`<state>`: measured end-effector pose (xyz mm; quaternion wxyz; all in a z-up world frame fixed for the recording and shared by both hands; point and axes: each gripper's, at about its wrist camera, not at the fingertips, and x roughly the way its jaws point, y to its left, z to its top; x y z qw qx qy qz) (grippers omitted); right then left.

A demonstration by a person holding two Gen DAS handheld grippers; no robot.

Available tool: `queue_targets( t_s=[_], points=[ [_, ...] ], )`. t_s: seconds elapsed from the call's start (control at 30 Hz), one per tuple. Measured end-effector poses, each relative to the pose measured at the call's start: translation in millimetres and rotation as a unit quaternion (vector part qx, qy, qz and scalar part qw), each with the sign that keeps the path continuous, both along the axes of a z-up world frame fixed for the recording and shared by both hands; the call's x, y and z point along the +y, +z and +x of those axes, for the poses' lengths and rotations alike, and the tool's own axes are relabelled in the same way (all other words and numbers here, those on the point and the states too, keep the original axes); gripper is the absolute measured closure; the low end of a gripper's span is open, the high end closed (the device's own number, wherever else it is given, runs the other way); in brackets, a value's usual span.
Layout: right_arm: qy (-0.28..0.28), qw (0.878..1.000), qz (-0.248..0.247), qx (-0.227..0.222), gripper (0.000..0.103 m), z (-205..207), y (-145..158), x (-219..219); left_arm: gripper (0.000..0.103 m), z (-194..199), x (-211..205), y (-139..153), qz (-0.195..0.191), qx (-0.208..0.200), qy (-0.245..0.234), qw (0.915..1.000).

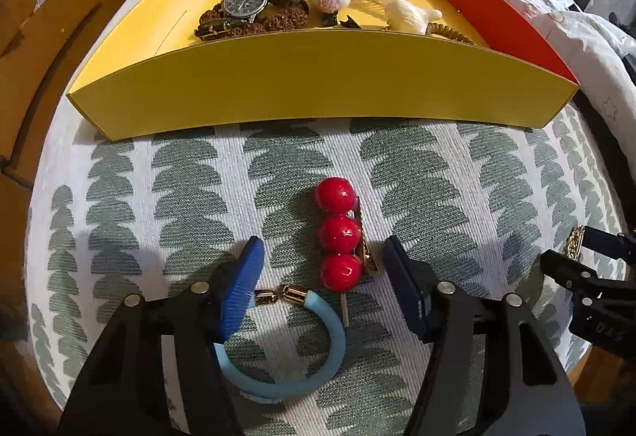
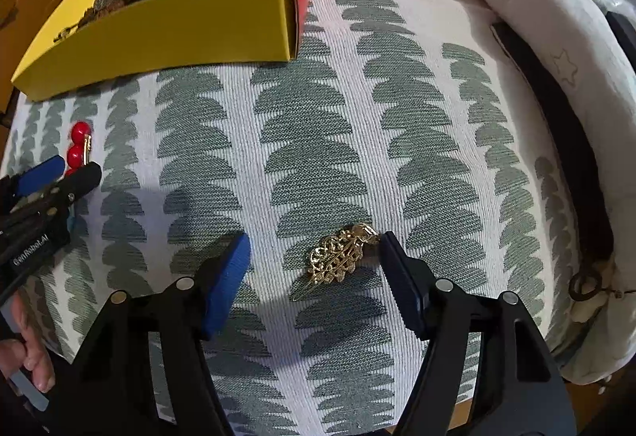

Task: Organize jewelry
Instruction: 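Move the left gripper to the red bead clip while the right approaches the gold pendant, then grasp the red bead clip with the left gripper while the right grasps the gold pendant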

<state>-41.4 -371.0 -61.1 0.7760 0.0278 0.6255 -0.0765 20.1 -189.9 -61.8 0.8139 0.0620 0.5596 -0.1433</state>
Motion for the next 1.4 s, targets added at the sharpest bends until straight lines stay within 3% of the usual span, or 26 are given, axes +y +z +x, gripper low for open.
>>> queue_targets(
  t_s=[0.07, 0.13, 0.33, 0.43, 0.57, 0.8, 1.0, 1.4],
  points=[
    [0.001, 1.000, -0.001, 0.000, 0.036, -1.6, 0.7, 1.8, 0.043, -0.1, 0.4, 0.8, 0.001, -0.001, -0.001, 1.0000],
    [0.002, 1.000, 0.005, -0.002, 0.041, 0.7, 0.1, 4.8, 0.055, -0.6, 0.3, 1.5, 0.000, -0.001, -0.004, 1.0000],
    [0.002, 1.000, 0.023, -0.007, 0.054, -3.1, 1.7, 6.4, 0.061, -0.2, 2.6, 1.8, -0.006, 0.002, -0.006, 1.0000],
    [-0.004, 0.999, 0.033, -0.009, 0.063, -5.5, 3.6, -0.6, 0.070, 0.6, 3.3, 2.6, -0.011, 0.005, -0.007, 0.9999],
    [-0.006, 0.999, 0.045, -0.008, 0.075, -8.1, 3.6, -5.3, 0.074, 1.5, 9.8, 3.6, -0.023, 0.015, -0.004, 0.9996],
    [-0.001, 0.999, 0.032, -0.005, 0.075, -1.6, 0.2, -12.9, 0.077, 3.9, 14.3, 5.8, -0.039, 0.024, -0.007, 0.9989],
    [0.007, 1.000, 0.030, -0.008, 0.075, -4.3, 1.7, 11.1, 0.078, 2.3, 15.7, 11.6, -0.051, 0.030, -0.017, 0.9981],
    [0.017, 0.998, 0.045, -0.051, 0.077, -14.0, 36.4, 14.7, 0.078, -11.3, 23.3, 46.6, -0.067, -0.001, -0.027, 0.9974]
  ],
)
